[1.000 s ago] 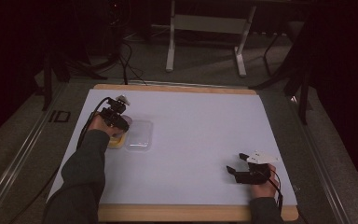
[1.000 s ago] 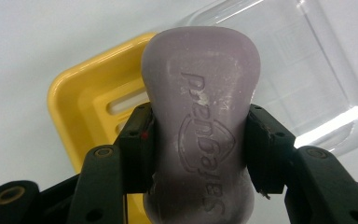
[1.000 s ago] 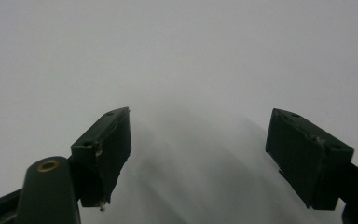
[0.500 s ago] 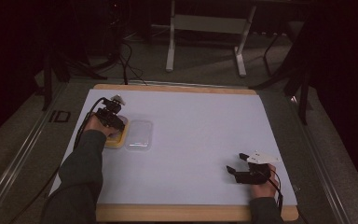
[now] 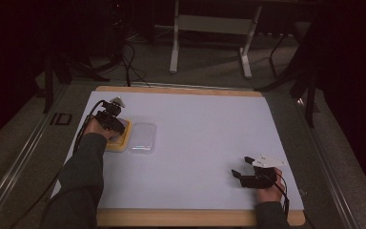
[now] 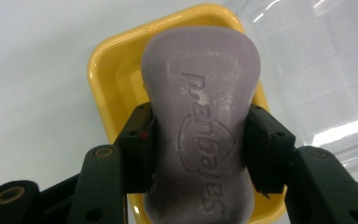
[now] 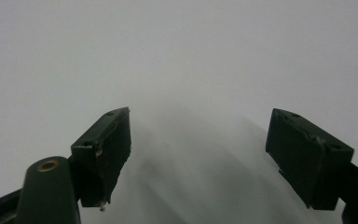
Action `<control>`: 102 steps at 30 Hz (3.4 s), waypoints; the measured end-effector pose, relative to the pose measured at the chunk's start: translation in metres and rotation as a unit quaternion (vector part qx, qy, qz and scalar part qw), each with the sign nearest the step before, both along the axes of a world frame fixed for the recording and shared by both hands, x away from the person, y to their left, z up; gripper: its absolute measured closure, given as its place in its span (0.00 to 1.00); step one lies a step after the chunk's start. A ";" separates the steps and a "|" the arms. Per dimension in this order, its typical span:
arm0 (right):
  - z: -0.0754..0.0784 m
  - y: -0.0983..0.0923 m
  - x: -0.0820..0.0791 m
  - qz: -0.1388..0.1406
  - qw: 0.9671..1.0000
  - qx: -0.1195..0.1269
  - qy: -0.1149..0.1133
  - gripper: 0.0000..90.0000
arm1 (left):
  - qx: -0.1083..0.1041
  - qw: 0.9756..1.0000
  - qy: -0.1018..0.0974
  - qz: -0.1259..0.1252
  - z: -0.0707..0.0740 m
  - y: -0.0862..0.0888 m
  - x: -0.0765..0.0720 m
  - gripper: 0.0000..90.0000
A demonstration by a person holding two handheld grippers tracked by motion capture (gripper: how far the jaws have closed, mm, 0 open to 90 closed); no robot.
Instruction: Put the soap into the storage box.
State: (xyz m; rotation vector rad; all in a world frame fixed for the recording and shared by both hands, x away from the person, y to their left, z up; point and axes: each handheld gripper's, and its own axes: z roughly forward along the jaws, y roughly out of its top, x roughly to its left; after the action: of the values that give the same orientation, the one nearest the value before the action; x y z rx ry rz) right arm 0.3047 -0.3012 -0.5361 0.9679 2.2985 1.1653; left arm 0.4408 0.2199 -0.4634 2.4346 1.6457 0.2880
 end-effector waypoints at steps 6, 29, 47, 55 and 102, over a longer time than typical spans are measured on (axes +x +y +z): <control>0.000 0.000 0.000 0.000 1.000 0.000 0.000 0.24 | -0.001 1.000 0.001 0.005 -0.002 0.001 0.000 0.56; 0.000 0.000 0.000 0.001 1.000 -0.001 0.000 0.24 | -0.007 0.999 0.014 0.032 -0.020 0.004 0.002 0.56; 0.000 0.000 0.000 0.001 1.000 -0.001 0.000 0.24 | -0.005 0.999 0.018 0.046 -0.026 0.002 0.005 0.56; 0.000 0.001 0.000 0.001 1.000 -0.001 0.000 0.24 | -0.008 0.999 0.021 0.045 -0.028 0.003 0.006 0.55; 0.000 0.001 0.000 0.001 1.000 -0.005 -0.002 0.24 | -0.019 0.999 -0.039 -0.012 -0.010 0.003 -0.013 0.45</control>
State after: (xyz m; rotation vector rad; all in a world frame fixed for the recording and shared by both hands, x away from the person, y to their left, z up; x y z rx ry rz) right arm 0.3043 -0.3002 -0.5361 0.9580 2.3014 1.1539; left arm 0.4280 0.2228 -0.4734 2.3824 1.5734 0.3407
